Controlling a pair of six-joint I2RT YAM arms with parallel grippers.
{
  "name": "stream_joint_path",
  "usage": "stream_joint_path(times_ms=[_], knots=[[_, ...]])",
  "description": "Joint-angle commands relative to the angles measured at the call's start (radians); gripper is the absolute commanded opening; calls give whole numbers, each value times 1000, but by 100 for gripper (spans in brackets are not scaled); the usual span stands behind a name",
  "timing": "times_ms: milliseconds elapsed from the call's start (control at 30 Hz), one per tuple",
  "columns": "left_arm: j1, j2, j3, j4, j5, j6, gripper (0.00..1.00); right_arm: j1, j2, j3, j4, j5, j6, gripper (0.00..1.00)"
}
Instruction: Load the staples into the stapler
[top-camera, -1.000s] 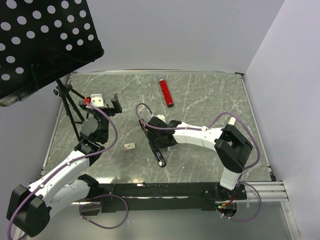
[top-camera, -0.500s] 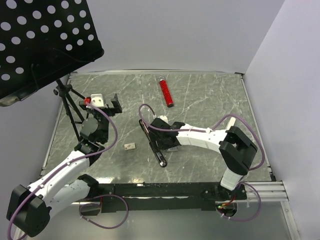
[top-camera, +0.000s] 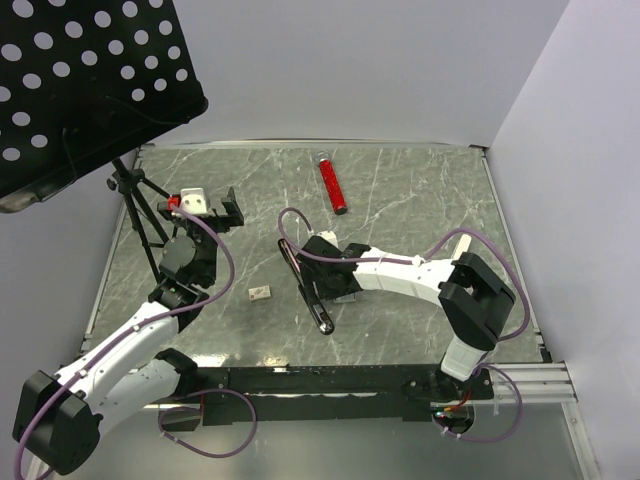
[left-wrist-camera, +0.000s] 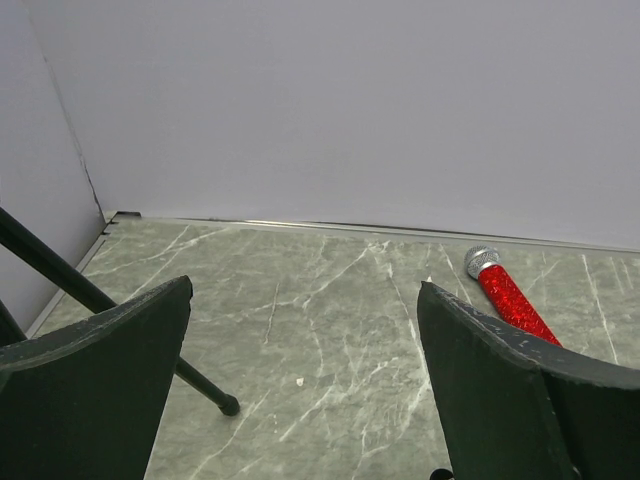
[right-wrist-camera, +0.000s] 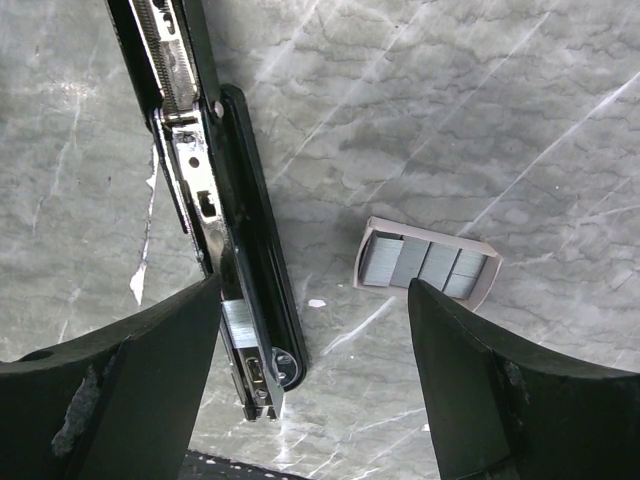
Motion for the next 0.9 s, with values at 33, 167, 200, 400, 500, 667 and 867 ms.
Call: stream_joint_path(times_ms=[33,167,200,400,500,667,867], knots=[[-4,-22,6,28,17,-8,99,-7,23,2,-18,30,11,82],[-4,-22,6,29,14,-7,100,-9,35,0,-22,22,4,82],[-4,-22,6,29,15,-8,99,-7,39,0,-26,18,6,82],[-4,-23,6,29,15,-8,99,-7,38,-1,-44,10,4,82],[-3,-22,5,29,17,-8,99,-7,24,-7,-53,10,6,82],[-4,-22,5,31,17,-8,99,-2,-5,-33,-64,1,12,82],[-3,-20,5,31,18,-10,99,4,-28,-55,-73,-18,20,82]])
